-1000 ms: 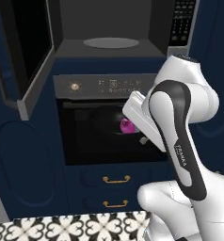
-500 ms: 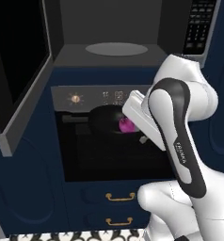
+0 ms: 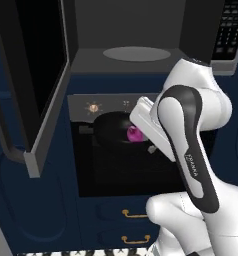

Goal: Pick the onion from the sink and place it in the bowl. Then pick the bowl and place it in the microwave. Then close the microwave door and press the start button.

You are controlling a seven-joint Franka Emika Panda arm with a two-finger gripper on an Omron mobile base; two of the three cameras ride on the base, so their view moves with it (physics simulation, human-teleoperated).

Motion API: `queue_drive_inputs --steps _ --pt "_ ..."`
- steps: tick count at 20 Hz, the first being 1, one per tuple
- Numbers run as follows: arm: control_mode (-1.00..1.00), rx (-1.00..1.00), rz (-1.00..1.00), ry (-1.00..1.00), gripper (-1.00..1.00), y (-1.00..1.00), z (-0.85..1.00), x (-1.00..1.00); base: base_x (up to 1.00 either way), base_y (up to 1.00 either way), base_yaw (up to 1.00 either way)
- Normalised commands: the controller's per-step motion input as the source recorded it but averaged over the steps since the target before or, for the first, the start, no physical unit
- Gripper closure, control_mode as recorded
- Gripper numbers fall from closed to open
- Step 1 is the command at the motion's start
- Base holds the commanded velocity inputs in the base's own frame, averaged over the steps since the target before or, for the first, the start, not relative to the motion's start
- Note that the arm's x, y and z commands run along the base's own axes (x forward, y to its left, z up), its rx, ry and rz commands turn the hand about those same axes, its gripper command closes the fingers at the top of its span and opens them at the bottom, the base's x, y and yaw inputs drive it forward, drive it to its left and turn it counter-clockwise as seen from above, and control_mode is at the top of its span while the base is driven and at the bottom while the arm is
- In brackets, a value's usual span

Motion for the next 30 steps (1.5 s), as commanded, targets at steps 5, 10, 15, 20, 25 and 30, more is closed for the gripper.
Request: queue_drive_inputs --steps 5,10,15,20,25,30 --pt "1.00 0.00 0.00 0.00 1.00 0.00 0.00 0.00 0.21 0.00 0.00" --pt "-1.00 0.00 0.00 -0.20 1.00 -0.21 0.03 -0.36 0.00 0.00 0.00" --pt "-1.00 0.00 -0.03 -0.25 1.00 -0.78 0.62 -0.49 0.00 0.00 0.00" --pt "-1.00 0.00 -0.16 -0.03 1.00 -0.59 0.93 0.00 0.00 0.00 0.00" --pt "-1.00 -0.01 -0.19 0.01 1.00 -0.35 0.67 0.01 0.00 0.00 0.00" --pt "-1.00 -0.04 -0.09 -0.09 1.00 -0.12 0.31 0.39 0.00 0.00 0.00"
